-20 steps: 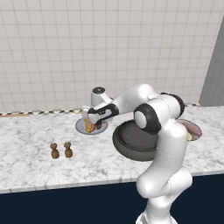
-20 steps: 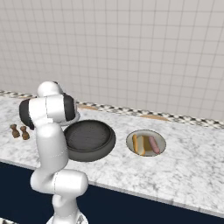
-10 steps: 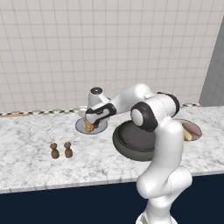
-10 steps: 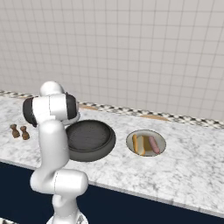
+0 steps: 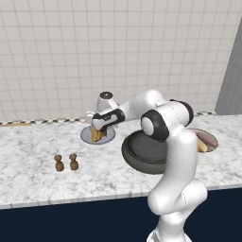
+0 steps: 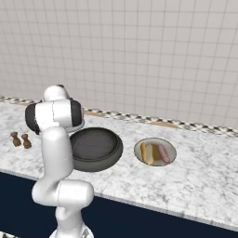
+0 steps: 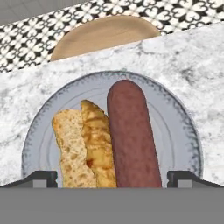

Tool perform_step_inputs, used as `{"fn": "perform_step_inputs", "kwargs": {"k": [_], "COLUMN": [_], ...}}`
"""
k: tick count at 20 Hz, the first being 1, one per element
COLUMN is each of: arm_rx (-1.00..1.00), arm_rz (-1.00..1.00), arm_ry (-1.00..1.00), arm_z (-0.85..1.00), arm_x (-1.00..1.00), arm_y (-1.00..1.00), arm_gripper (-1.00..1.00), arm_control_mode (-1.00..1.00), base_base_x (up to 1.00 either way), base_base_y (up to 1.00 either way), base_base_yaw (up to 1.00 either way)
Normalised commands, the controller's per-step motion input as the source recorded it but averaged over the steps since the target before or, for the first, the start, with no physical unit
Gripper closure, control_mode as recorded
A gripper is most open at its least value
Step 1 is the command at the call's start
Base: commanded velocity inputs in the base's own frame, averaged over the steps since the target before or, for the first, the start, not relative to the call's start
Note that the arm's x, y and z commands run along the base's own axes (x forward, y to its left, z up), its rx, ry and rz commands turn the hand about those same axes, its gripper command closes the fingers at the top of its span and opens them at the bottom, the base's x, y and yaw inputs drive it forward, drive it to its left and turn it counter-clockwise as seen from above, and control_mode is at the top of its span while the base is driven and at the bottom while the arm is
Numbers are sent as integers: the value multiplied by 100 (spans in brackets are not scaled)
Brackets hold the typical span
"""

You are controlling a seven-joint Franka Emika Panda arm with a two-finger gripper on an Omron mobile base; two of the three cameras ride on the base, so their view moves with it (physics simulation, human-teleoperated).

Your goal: Place one bun and one sausage from the bowl on each plate.

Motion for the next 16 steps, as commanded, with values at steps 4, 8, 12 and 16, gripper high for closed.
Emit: {"fn": "perform_step_inputs", "kwargs": {"k": [4,8,12,16], "arm_rx": [0,0,0,0], "arm_rz": [0,0,0,0], "arm_ry": [-8,-6,-1,0], "arm_z": [60,44,63,50], "arm_x": [-20,-14,-44,-58], "arm_y": [0,-2,-36,-71], "arm_gripper": [-100,-100,-100,-100], "arm_control_mode": [-100,-100,-100,-100], "base_base_x": [0,0,0,0], "base_base_y": [0,0,0,0], "base_base_yaw": [0,0,0,0]}}
